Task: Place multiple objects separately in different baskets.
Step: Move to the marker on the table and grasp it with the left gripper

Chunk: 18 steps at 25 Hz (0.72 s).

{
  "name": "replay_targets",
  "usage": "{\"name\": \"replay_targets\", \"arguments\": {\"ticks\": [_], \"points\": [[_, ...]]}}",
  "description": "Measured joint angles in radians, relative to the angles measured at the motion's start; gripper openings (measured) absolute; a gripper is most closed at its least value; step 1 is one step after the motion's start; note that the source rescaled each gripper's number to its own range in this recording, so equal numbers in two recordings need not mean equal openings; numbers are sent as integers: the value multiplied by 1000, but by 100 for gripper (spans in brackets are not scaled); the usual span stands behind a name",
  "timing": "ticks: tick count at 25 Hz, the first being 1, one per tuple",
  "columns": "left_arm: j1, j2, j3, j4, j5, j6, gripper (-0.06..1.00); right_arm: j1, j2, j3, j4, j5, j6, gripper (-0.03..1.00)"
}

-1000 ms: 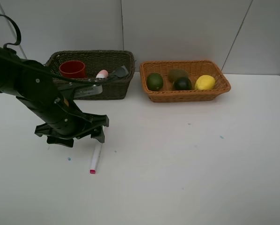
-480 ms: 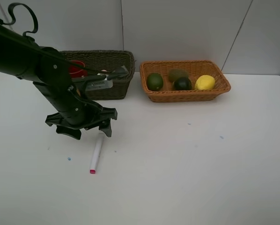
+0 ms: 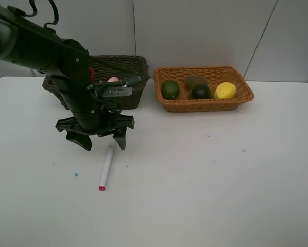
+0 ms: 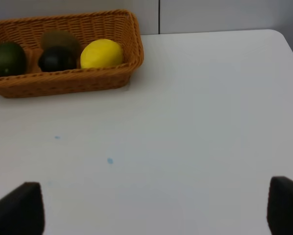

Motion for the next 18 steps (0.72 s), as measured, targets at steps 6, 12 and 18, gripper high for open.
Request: {"name": "replay_targets", "arguments": {"ticks": [6, 12, 18], "points": [[0, 30, -9, 11, 33, 0, 100, 0, 0, 0, 0, 0, 0, 99], [0, 55, -9, 16, 32, 0, 100, 0, 0, 0, 0, 0, 0, 99], [0, 58, -9, 17, 11, 0, 99, 0, 0, 0, 0, 0, 0, 99]]}}
